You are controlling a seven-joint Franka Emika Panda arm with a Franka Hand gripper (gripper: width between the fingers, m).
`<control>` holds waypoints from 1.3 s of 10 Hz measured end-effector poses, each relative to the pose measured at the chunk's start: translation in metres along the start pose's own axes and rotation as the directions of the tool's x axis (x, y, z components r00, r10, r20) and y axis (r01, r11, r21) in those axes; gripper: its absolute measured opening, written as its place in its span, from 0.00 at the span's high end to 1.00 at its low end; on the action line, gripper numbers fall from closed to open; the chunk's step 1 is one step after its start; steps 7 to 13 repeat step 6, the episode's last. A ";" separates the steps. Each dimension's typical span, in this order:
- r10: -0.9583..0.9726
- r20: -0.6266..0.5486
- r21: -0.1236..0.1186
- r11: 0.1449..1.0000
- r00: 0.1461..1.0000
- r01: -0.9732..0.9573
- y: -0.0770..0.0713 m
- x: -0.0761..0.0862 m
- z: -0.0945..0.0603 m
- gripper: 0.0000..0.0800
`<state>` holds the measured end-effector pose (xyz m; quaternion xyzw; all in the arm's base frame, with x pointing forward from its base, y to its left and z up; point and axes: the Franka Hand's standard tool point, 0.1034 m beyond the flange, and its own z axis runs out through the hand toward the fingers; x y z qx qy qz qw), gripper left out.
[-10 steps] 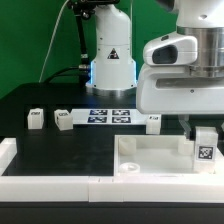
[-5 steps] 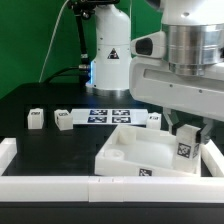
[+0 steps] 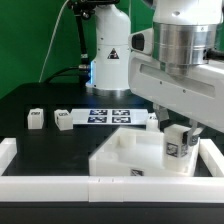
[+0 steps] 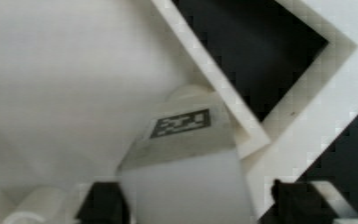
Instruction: Assemble one leg
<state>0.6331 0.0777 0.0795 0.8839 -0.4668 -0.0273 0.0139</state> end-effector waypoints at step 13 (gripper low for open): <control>0.000 0.000 -0.001 1.000 1.000 0.000 0.000 0.000 0.001 0.19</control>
Offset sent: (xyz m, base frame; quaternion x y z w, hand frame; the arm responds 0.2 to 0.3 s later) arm 0.0000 0.0000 0.0000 0.0000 0.0000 0.0000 1.0000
